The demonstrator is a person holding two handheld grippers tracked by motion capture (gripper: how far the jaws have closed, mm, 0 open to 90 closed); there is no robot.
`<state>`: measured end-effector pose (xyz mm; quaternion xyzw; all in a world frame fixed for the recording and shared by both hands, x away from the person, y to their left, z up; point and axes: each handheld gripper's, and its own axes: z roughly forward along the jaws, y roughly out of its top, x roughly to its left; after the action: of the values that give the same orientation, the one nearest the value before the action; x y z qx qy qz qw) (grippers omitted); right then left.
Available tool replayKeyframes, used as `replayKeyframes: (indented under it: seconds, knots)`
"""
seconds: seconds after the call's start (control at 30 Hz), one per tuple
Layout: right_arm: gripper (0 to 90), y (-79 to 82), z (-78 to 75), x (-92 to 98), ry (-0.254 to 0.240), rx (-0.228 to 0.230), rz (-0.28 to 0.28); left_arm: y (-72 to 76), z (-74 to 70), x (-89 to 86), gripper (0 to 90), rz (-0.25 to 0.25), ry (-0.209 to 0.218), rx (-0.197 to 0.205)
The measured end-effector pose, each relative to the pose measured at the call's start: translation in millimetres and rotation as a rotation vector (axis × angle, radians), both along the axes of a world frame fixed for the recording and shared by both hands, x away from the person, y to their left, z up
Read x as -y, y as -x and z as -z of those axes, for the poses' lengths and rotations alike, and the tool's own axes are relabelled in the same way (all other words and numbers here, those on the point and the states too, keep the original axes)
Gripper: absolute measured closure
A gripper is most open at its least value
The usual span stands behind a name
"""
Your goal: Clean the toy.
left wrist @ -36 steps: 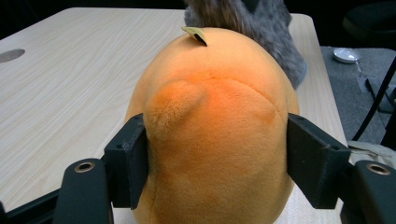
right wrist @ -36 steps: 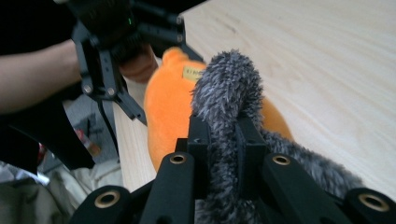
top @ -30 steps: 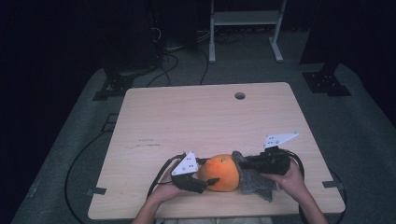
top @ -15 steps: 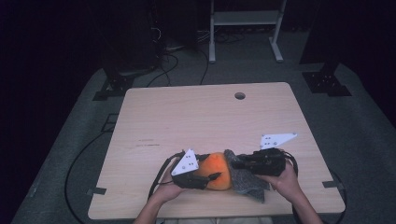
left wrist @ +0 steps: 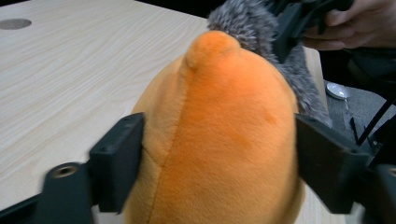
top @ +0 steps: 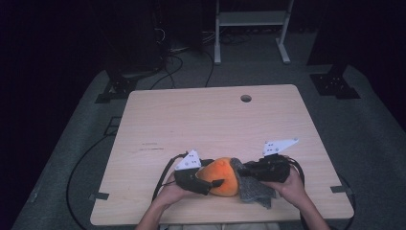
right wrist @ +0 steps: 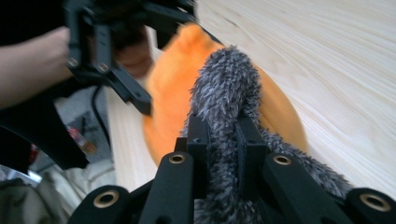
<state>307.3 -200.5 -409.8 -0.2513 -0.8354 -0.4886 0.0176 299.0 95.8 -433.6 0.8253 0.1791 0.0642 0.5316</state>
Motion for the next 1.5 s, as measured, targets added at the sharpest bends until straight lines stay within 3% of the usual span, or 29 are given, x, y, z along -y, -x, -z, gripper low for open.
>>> replayKeyframes:
  seconds: [0.07, 0.13, 0.23, 0.3, 0.37, 0.4, 0.5, 0.57, 0.6, 0.63, 0.67, 0.7, 0.77, 0.87, 0.97, 1.13, 1.3, 1.37, 1.4, 1.47, 1.5]
  knots:
    - [78.4, -1.4, -2.2, 4.6, 0.012, -0.004, 0.025, 2.7, -3.3, 1.2, 29.6, -0.003, -0.003, 0.034]
    - [78.3, 2.9, -12.2, 6.4, -0.031, 0.023, 0.029, 6.3, -8.8, 4.9, 31.3, -0.006, -0.006, 0.071]
    - [78.2, 10.2, -29.6, 0.4, -0.108, 0.069, -0.013, 12.6, -17.1, 12.6, 31.3, -0.002, -0.032, 0.120]
    - [77.9, 9.9, -30.6, -6.7, -0.077, 0.082, -0.015, 14.2, -17.3, 14.7, 31.2, -0.003, -0.060, 0.136]
    - [77.9, 4.5, -20.1, -7.7, -0.074, 0.051, -0.008, 13.2, -15.1, 13.0, 31.2, -0.008, -0.059, 0.125]
    - [78.1, -2.4, -6.8, -0.1, -0.081, -0.007, 0.008, 12.3, -14.6, 11.5, 31.3, -0.017, -0.057, 0.122]
    - [78.2, -3.8, -3.8, 6.7, -0.057, -0.019, 0.041, 11.0, -16.0, 10.2, 31.4, -0.029, -0.042, 0.110]
    - [78.2, -1.1, -9.6, 9.7, -0.076, -0.005, 0.048, 11.8, -18.6, 12.0, 31.7, -0.033, -0.048, 0.127]
    - [78.2, 5.8, -23.6, 4.1, -0.121, 0.040, 0.015, 12.5, -20.6, 14.3, 31.9, -0.044, -0.055, 0.142]
    - [78.2, 5.8, -23.6, 4.1, -0.121, 0.040, 0.015, 12.5, -20.6, 14.3, 31.9, -0.044, -0.055, 0.142]
    - [78.0, 11.0, -30.7, -7.2, -0.100, 0.080, -0.005, 12.7, -21.0, 15.3, 31.9, -0.048, -0.052, 0.142]
    - [78.0, 11.0, -30.7, -7.2, -0.100, 0.080, -0.005, 12.7, -20.8, 15.6, 31.9, -0.046, -0.053, 0.141]
    - [77.9, 10.7, -26.1, -15.7, -0.049, 0.089, -0.009, 12.3, -17.0, 16.5, 28.5, -0.045, -0.072, 0.135]
    - [78.1, 5.7, -13.2, -14.2, -0.051, 0.040, -0.003, 5.4, -12.3, 10.6, 17.7, -0.030, -0.044, 0.071]
    - [78.1, 5.9, -10.1, -12.0, -0.011, 0.043, 0.018, -1.7, -10.4, 0.9, 11.6, -0.024, -0.010, 0.010]
    - [78.1, 5.9, -9.7, -12.7, 0.001, 0.045, 0.019, -9.0, 1.7, -6.3, 9.0, 0.005, 0.014, -0.081]
    - [78.1, 3.5, -9.0, -7.6, 0.009, 0.030, 0.036, -4.5, -6.3, -5.6, 28.7, -0.024, 0.017, -0.031]
    - [78.1, 5.7, -17.1, -4.0, -0.050, 0.027, 0.042, -0.8, -15.6, -3.9, 31.3, -0.049, 0.017, -0.004]
    - [78.1, 11.6, -29.9, -4.5, -0.125, 0.052, 0.013, 1.3, -19.5, -2.3, 32.1, -0.062, 0.005, 0.017]
    - [78.1, 14.4, -35.3, -7.1, -0.141, 0.067, 0.003, 6.0, -25.4, 4.2, 32.2, -0.072, -0.034, 0.050]
    - [78.1, 16.6, -38.6, -12.5, -0.120, 0.096, 0.000, 6.7, -24.3, 6.5, 32.1, -0.066, -0.036, 0.047]
